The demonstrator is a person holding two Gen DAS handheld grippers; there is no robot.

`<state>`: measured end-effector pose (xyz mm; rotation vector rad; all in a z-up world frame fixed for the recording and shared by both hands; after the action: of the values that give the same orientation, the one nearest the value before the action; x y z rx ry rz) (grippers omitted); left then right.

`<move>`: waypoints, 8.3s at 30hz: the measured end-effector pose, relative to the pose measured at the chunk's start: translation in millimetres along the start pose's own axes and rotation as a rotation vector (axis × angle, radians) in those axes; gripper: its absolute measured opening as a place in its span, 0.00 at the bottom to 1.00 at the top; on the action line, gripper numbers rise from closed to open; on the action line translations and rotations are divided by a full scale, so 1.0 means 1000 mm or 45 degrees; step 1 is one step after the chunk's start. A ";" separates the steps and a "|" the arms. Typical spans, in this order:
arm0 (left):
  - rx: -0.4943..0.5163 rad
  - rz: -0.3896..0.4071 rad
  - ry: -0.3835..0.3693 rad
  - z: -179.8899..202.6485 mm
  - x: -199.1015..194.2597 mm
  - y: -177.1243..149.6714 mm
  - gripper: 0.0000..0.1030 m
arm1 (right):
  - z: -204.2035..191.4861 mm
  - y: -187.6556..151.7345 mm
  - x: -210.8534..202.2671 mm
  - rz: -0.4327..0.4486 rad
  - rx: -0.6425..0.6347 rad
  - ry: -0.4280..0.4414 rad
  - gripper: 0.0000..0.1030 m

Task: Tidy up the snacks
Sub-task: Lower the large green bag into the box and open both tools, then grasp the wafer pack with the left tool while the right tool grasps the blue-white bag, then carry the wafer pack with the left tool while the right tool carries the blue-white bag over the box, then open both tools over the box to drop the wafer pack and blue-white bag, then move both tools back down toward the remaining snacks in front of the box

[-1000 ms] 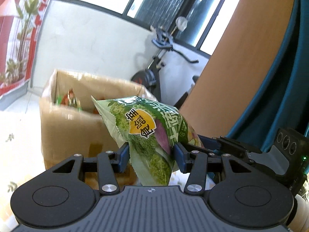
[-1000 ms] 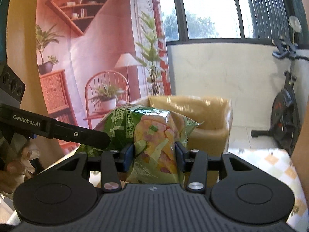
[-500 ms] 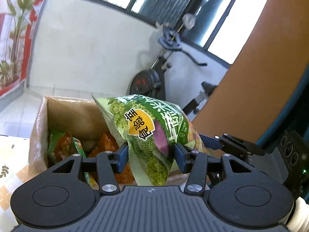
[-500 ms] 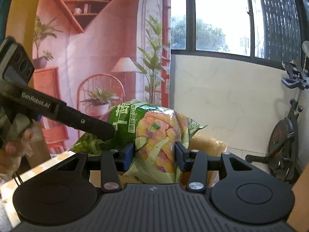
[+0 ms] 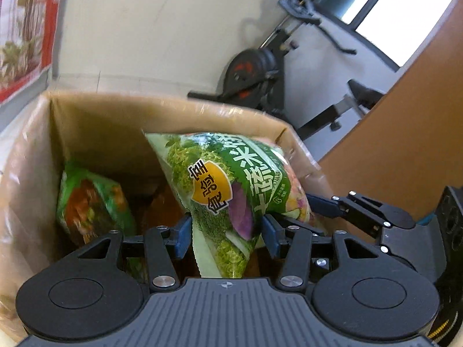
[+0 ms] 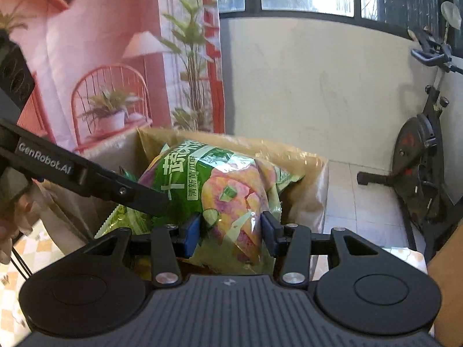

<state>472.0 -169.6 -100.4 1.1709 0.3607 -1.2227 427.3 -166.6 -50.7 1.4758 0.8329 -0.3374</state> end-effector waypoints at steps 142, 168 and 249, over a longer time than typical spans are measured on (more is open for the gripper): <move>0.037 0.688 0.289 -0.027 -0.172 -0.101 0.40 | -0.005 -0.075 -0.149 0.574 0.321 0.203 0.45; 0.159 0.529 0.339 -0.017 -0.073 -0.032 0.55 | -0.033 -0.017 -0.041 0.425 0.218 0.091 0.62; -0.176 -0.036 0.400 -0.031 -0.021 -0.310 0.89 | -0.093 -0.278 -0.056 0.044 0.262 -0.015 0.62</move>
<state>208.4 -98.6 -252.0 1.2415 0.6883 -1.0198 176.7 -125.0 -206.6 1.6757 0.7802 -0.4149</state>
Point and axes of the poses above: each gripper's, at about its wrist camera, not at the fingertips, and x roughly the way its jaws point, z to its right, y to its top, the point moved 9 cm from there along x, roughly the way its jaws point, and after that the axes turned 7 degrees about -z, right-handed, at the moved point
